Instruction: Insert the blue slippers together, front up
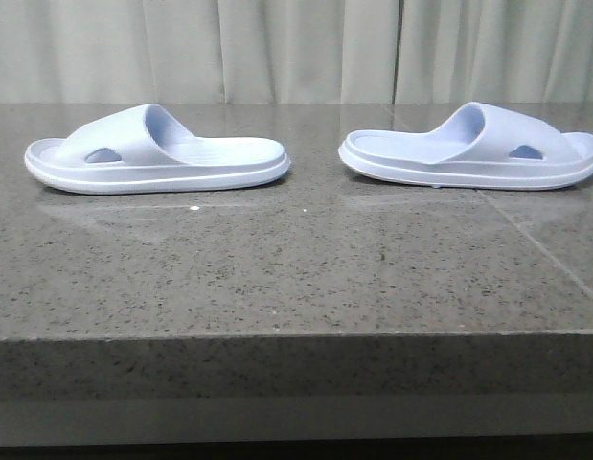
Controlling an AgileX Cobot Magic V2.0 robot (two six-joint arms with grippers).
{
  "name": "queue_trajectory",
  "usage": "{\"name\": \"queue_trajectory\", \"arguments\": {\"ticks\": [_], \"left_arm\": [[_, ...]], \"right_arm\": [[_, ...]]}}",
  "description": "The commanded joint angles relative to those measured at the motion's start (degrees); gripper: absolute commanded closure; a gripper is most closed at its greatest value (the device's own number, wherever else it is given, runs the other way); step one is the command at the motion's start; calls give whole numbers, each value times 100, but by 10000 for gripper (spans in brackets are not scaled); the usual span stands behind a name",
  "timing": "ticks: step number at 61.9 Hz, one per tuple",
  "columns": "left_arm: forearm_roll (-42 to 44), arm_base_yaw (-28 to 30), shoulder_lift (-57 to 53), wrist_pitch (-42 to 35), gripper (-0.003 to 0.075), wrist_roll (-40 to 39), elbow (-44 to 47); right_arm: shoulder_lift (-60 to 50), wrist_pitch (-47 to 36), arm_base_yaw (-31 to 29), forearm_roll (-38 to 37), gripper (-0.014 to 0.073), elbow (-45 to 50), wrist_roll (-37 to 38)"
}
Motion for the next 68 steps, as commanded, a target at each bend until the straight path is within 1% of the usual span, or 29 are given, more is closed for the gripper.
{"name": "queue_trajectory", "arguments": {"ticks": [1, 16, 26, 31, 35, 39, 43, 49, 54, 62, 68], "left_arm": [[-31, -2, -129, -486, 739, -42, 123], [-31, -2, -129, -514, 740, -42, 123], [-76, -2, -129, -966, 740, -42, 93], [-128, -2, -129, -910, 740, -42, -93], [-128, -2, -102, -731, 740, -42, -344], [-81, -2, -31, -514, 740, -42, -751], [36, -2, 182, -217, 740, -42, -1285], [161, -2, 813, 279, 740, -42, -2202], [211, -2, 1553, 548, 740, -42, -2880], [199, -2, 2637, 650, 739, -42, -3691], [199, -2, 2933, 650, 739, -42, -3914]], "right_arm": [[-83, -468, 6, -65, 653, -10, -8], [-83, -468, 6, -65, 653, -10, -8], [-83, -533, 6, -64, 653, -10, -8], [-83, -804, -1, -69, 653, -39, -8], [-83, -738, -1, -69, 653, -198, -8], [-78, -554, -1, -69, 653, -479, -8], [-24, -215, -6, -81, 653, -971, -8], [269, 267, -8, -149, 653, -1715, -13], [753, 687, -8, -402, 653, -2373, -13], [1695, 1198, -8, -723, 653, -3288, -13], [2138, 1356, -8, -823, 653, -3653, -13]]}}
